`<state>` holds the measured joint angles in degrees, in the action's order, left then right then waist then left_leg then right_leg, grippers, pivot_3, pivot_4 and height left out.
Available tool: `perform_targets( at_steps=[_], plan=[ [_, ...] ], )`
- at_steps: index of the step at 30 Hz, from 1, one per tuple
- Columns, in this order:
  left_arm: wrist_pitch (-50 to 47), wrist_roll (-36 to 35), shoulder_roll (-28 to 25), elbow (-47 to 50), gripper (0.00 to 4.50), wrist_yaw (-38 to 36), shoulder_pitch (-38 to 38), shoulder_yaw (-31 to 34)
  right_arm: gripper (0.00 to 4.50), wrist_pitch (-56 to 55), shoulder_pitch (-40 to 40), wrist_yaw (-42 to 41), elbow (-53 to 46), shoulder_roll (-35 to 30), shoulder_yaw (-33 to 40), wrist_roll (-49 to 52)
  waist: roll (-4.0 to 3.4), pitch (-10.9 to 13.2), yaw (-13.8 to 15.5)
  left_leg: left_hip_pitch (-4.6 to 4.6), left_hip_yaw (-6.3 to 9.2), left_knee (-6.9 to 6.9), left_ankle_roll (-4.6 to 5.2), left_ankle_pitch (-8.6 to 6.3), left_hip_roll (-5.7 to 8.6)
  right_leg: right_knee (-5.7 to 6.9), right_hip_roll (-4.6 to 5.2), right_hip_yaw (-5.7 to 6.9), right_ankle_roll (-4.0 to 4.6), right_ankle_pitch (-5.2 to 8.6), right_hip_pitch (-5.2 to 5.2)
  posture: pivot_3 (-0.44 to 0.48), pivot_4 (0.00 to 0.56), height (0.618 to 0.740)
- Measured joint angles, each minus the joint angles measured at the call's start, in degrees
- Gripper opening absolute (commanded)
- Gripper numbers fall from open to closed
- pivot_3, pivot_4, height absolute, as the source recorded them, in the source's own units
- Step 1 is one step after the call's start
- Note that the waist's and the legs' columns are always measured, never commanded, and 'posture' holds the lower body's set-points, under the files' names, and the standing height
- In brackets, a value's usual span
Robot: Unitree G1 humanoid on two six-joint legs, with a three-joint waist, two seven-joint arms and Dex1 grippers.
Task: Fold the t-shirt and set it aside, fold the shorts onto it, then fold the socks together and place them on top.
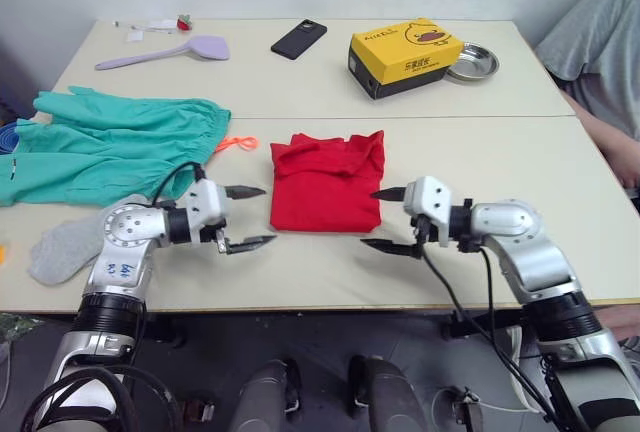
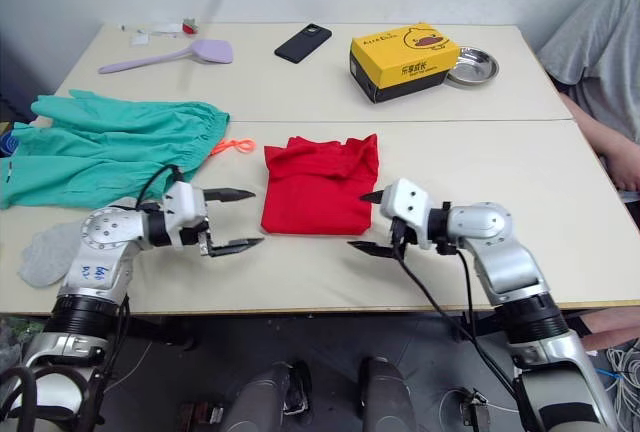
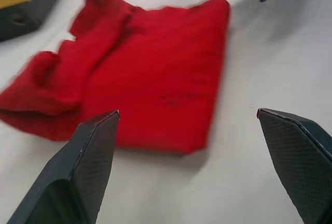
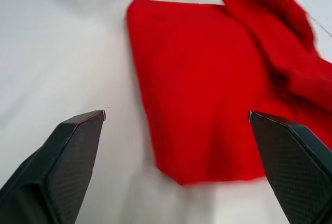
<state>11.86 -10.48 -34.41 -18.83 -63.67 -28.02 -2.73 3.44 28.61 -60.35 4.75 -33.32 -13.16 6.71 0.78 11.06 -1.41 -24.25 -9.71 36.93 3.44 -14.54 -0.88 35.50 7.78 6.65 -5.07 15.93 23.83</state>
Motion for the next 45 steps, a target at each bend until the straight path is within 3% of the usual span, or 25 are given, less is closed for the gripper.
perform_targets(
  at_steps=[2,3,6,16,17,23,30,33,36,39,41,44,45],
  plan=[
    [1.05,2.96,1.79,-0.43,4.46,2.82,-0.78,-1.15,4.50,-2.42,0.19,2.50,3.04,1.09,-1.53,-3.81,0.00,0.00,-0.04,-0.03,-0.01,-0.01,0.02,-0.06,0.01,-0.02,0.01,-0.02,0.00,0.00,0.04,0.000,0.150,0.740],
    [1.60,3.92,2.37,-0.93,4.27,3.74,-1.16,-1.70,4.50,-2.87,0.30,3.16,3.93,1.63,-1.62,-4.24,0.00,0.00,-0.12,-0.04,-0.02,0.00,0.01,-0.08,0.01,-0.01,0.01,-0.02,0.00,0.00,0.06,0.000,0.150,0.740],
    [3.81,8.15,5.17,-5.33,3.53,8.63,-4.37,-3.42,3.90,-3.72,2.33,6.65,6.00,3.34,-1.76,-6.61,0.00,0.00,-0.24,-0.08,-0.06,0.04,0.01,-0.09,0.00,0.05,-0.01,0.00,0.01,0.01,0.11,0.000,0.150,0.740],
    [1.70,9.63,5.25,-6.23,0.12,6.11,-5.21,-7.24,0.27,-5.93,-0.20,6.43,4.91,2.75,-2.22,-8.22,0.00,0.00,-0.29,0.05,-0.07,0.13,0.08,-0.11,-0.04,0.07,-0.05,0.02,0.04,0.02,-0.03,0.000,0.150,0.740],
    [0.94,8.89,5.25,-5.81,0.00,5.76,-4.81,-7.19,0.05,-5.90,-0.53,6.20,4.39,2.51,-2.22,-8.18,0.00,0.00,-0.29,0.05,-0.07,0.12,0.08,-0.12,-0.04,0.08,-0.04,0.01,0.04,0.02,-0.02,0.000,0.150,0.740],
    [-6.97,1.96,1.43,6.51,0.00,-1.91,2.92,-6.82,0.05,-2.89,-7.65,1.38,-5.86,-1.99,-1.68,-4.11,0.00,0.00,-0.24,0.02,-0.02,0.09,0.12,-0.25,-0.05,0.03,-0.04,0.03,0.10,0.06,-0.01,0.000,0.150,0.740],
    [-10.03,-0.97,-4.72,21.38,0.00,-3.60,14.35,-6.49,0.05,3.18,-20.42,-0.86,-20.38,-7.03,0.00,2.10,-0.01,0.00,-0.12,0.05,0.07,0.05,0.11,-0.28,-0.07,-0.17,-0.01,0.02,0.10,0.07,-0.13,0.000,0.150,0.740],
    [-11.78,-2.52,-4.95,23.77,0.00,-2.84,15.56,-5.60,0.05,5.33,-21.42,-0.55,-21.78,-7.30,0.15,2.93,-0.01,0.00,-0.08,0.07,0.09,0.02,0.33,-0.42,-0.07,-0.18,-0.01,0.01,0.10,0.06,-0.14,0.000,0.150,0.740],
    [-15.34,-4.95,-5.61,25.90,0.69,-2.68,17.38,-4.44,0.72,7.58,-22.16,-0.78,-22.66,-7.89,0.92,5.03,-0.01,0.00,-0.06,0.07,0.11,-0.09,0.27,-0.38,-0.08,-0.24,-0.01,0.01,0.16,0.10,-0.11,0.000,0.150,0.740],
    [-19.44,-7.99,-6.88,27.08,1.68,-2.89,19.80,-2.19,1.74,8.62,-23.08,-1.99,-22.68,-9.77,4.34,7.86,-0.04,0.02,-0.01,0.03,0.11,-0.17,0.06,-0.26,-0.07,-0.34,-0.02,0.06,0.16,0.10,-0.07,0.000,0.150,0.740],
    [-24.07,-13.96,-7.64,29.57,2.27,-4.30,20.47,0.20,1.74,11.86,-23.20,-3.66,-24.16,-10.71,7.29,13.37,-0.04,0.02,-0.02,0.00,0.13,-0.16,0.06,-0.26,-0.08,-0.36,-0.02,0.07,0.16,0.10,-0.08,0.000,0.150,0.740],
    [-29.40,-20.05,-9.47,31.61,2.27,-4.61,19.58,5.18,1.74,17.79,-22.56,-6.16,-26.84,-13.14,11.52,21.23,-0.05,0.03,-0.01,0.07,0.18,-0.14,0.10,-0.29,-0.08,-0.38,-0.02,0.08,0.15,0.09,-0.17,0.000,0.150,0.740],
    [-30.43,-20.91,-9.53,31.52,2.28,-4.25,18.68,6.57,1.54,19.23,-21.71,-6.54,-26.83,-13.60,12.27,22.72,-0.05,0.03,-0.01,0.08,0.21,-0.13,0.16,-0.32,-0.08,-0.39,-0.02,0.09,0.14,0.08,-0.19,0.000,0.150,0.740]
  ],
)
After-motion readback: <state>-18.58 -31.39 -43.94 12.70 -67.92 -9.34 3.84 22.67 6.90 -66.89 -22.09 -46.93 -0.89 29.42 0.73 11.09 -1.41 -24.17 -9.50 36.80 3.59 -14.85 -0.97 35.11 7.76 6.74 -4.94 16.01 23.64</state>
